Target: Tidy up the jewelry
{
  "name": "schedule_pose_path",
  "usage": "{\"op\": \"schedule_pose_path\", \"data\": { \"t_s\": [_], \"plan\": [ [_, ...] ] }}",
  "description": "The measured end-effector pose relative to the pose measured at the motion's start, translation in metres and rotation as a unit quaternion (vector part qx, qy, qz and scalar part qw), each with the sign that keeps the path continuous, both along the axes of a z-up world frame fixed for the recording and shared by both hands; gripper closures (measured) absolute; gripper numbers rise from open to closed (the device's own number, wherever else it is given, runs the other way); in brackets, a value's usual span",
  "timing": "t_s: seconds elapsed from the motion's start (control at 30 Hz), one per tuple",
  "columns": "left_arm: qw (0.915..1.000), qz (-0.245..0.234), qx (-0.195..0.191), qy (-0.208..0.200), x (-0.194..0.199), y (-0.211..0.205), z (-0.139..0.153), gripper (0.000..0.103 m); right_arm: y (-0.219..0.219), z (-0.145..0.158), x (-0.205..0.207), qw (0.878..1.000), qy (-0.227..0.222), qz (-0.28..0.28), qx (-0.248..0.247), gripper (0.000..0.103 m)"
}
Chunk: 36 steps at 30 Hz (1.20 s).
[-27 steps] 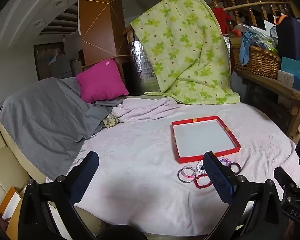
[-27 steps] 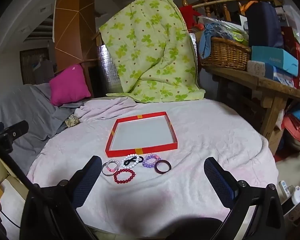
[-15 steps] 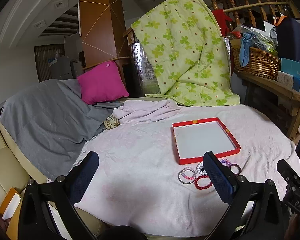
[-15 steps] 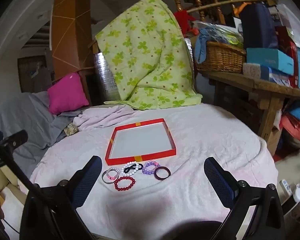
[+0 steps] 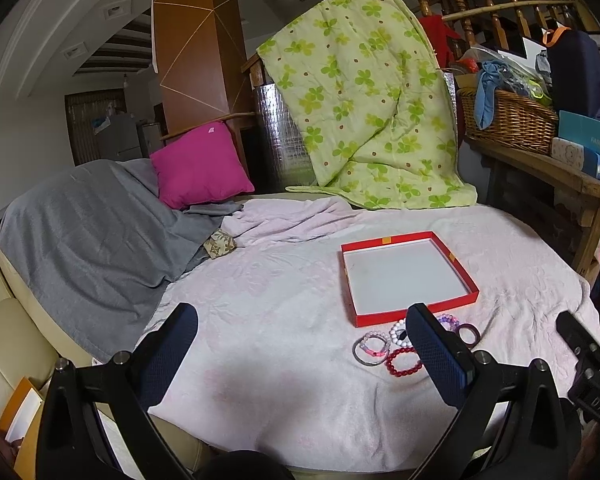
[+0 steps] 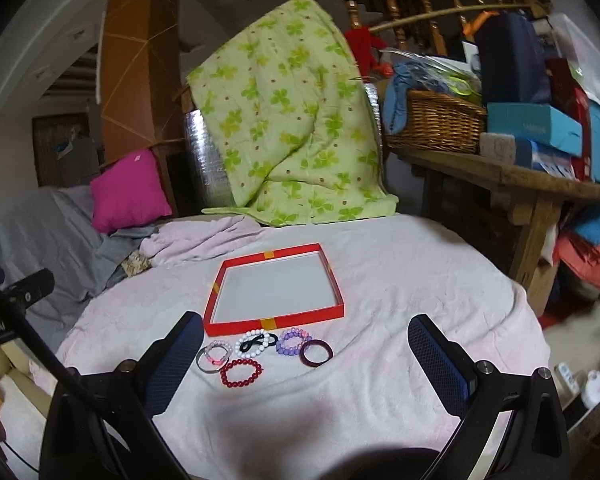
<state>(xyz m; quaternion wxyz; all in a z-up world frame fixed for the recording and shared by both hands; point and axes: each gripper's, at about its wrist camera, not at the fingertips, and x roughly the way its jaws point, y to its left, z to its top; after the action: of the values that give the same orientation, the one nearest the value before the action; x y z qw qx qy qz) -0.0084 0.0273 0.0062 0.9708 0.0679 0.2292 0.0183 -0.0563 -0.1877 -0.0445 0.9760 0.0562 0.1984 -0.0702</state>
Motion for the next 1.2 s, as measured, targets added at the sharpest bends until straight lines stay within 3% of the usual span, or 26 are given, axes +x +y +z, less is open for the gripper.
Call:
{"op": "schedule_pose_path", "data": {
  "t_s": [0.17, 0.27, 0.5, 0.7, 1.2],
  "plan": [
    [1.0, -0.001, 0.001, 0.0, 0.002, 0.001, -0.001, 0.0, -0.007, -0.008, 0.014, 0.998, 0.046, 0.019, 0.033, 0.0],
    [1.0, -0.001, 0.003, 0.0, 0.0, -0.002, -0.002, 0.0, -0.014, -0.011, 0.016, 0.998, 0.048, 0.009, 0.05, 0.0],
    [1.0, -0.005, 0.005, 0.003, 0.002, -0.007, -0.004, 0.0, -0.01, -0.004, 0.011, 1.0, 0.021, -0.001, 0.023, 0.0],
    [0.9999, -0.006, 0.009, 0.006, 0.009, -0.005, -0.01, 0.0, -0.013, -0.007, 0.033, 0.997, 0.065, 0.024, 0.038, 0.0],
    [0.9998, -0.007, 0.012, 0.012, 0.012, -0.005, -0.019, 0.0, -0.004, -0.012, 0.036, 0.997, 0.067, 0.018, 0.013, 0.0]
  ]
}}
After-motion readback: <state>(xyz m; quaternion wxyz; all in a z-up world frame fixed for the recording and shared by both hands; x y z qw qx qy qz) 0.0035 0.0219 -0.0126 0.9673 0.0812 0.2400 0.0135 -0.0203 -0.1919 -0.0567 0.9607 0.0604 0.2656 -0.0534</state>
